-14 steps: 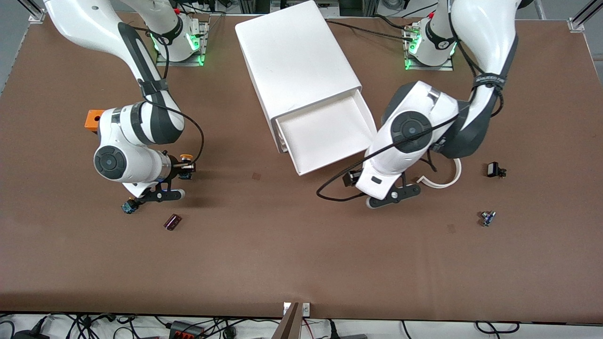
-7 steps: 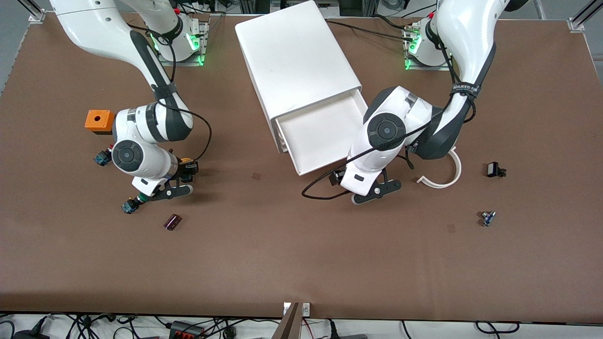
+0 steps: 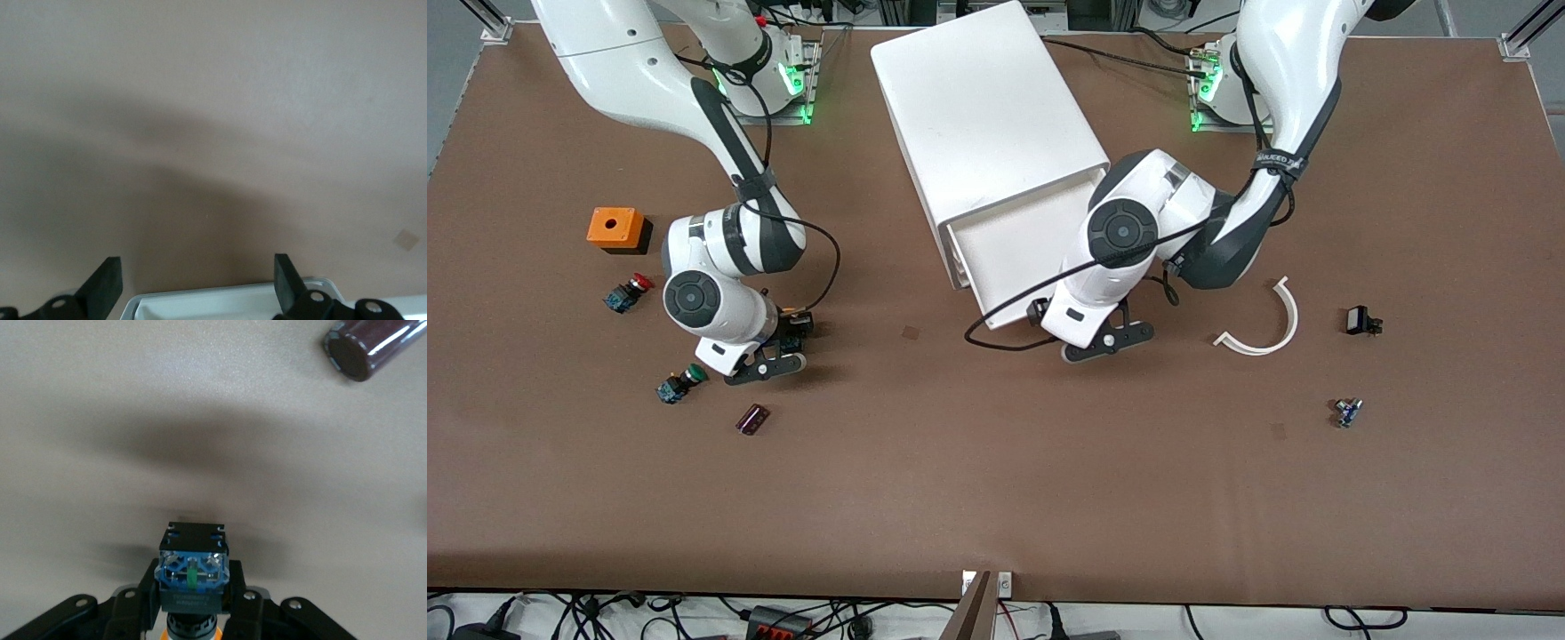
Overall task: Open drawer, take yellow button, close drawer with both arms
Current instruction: 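Set the button on the table while the left gripper pushes the drawer shut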
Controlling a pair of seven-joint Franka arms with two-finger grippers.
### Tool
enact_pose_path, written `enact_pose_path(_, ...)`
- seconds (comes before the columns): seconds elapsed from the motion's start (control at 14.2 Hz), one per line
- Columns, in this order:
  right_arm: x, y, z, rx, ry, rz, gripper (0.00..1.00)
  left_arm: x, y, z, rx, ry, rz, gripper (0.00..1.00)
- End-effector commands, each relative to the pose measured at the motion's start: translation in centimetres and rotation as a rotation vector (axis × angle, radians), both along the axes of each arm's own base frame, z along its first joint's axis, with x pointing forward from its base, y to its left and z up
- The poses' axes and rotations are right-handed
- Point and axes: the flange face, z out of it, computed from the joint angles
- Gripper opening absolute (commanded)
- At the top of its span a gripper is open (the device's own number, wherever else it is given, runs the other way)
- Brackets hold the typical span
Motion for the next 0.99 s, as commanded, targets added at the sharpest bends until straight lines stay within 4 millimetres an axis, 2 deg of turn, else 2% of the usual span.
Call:
enact_pose_path(0.0,0.0,0.2,0.2,-0.001,-0.016,-0.008,0.99,-2.7,-0.5,1.3,0.030,0.064,-0.037,1.00)
enact_pose_path(0.14,0.4,0.4,3.4,0.001,-0.027,-0.021,1.00,-3.9,-1.2,1.4,0.042,0.103,-0.061,1.00)
enact_pose_path(0.21,1.2,0.4,5.7,0.001,-0.030,-0.022,1.00,-4.3,-1.4,1.4,0.046,0.112,-0.066,1.00)
enact_pose_path(0.49,2.4,-0.5,12.4,-0.007,-0.005,-0.048,1.00,-6.6,-2.9,0.7,0.058,0.159,-0.111,1.00)
enact_pose_path(0.57,2.7,-0.9,14.4,-0.004,-0.019,-0.054,1.00,-7.2,-3.4,0.2,0.051,0.177,-0.116,1.00)
enact_pose_path(0.78,3.5,-1.5,21.4,0.012,-0.082,-0.061,1.00,-8.2,-4.4,0.6,0.018,0.210,-0.120,1.00)
enact_pose_path(0.92,4.1,-3.1,25.3,0.005,-0.099,-0.089,1.00,-9.0,-4.9,0.6,0.017,0.218,-0.129,1.00)
